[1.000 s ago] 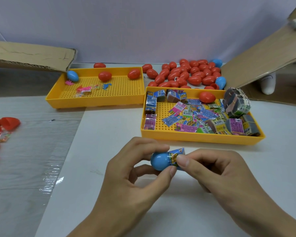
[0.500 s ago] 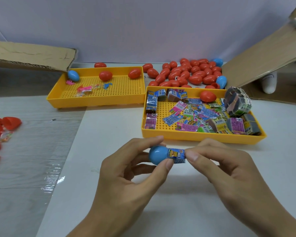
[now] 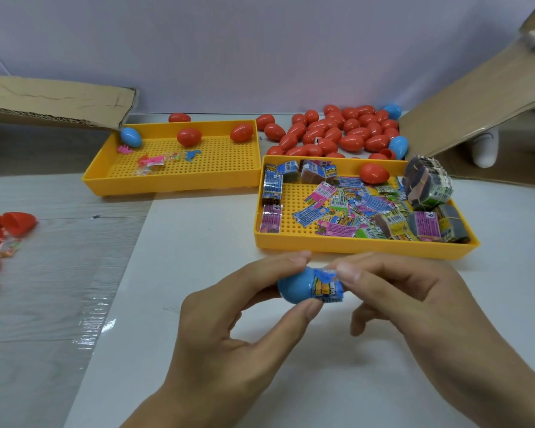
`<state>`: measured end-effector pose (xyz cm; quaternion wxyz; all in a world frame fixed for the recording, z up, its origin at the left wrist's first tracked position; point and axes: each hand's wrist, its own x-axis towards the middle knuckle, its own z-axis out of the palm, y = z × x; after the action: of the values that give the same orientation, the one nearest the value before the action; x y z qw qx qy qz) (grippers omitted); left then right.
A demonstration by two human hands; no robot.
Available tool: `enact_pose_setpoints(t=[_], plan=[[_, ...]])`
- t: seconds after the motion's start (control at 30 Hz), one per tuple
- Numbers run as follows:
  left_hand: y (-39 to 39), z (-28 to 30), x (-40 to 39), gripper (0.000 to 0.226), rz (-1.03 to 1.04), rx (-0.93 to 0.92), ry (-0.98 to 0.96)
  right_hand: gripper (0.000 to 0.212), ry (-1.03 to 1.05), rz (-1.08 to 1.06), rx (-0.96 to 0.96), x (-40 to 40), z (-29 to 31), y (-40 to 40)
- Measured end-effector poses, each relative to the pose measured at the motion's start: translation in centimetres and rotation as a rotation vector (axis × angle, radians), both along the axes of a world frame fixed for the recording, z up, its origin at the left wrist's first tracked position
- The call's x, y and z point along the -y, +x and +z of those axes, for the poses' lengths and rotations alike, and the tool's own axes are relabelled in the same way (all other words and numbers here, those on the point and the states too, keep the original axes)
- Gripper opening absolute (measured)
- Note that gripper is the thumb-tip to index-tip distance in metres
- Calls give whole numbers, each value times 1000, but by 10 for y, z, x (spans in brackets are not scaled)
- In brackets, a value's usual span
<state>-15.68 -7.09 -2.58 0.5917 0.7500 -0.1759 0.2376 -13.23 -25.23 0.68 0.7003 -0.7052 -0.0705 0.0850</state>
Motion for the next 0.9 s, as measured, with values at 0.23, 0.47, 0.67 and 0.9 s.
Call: enact_pose_setpoints(t=[0.23,0.47,0.67,0.9], plan=[[-1,3,0,38,-47,-4,63,15,184,68,-262,3,6,4],[-4,3,5,37,-62,-6,162,34,161,197,-394,4,5,6],[-6,3,6,40,-49,-11,232,37,323,258,-647,7,0,9],[-5,13,14,36,-22,-137,288,44,470,157,-755,2,-5,6]])
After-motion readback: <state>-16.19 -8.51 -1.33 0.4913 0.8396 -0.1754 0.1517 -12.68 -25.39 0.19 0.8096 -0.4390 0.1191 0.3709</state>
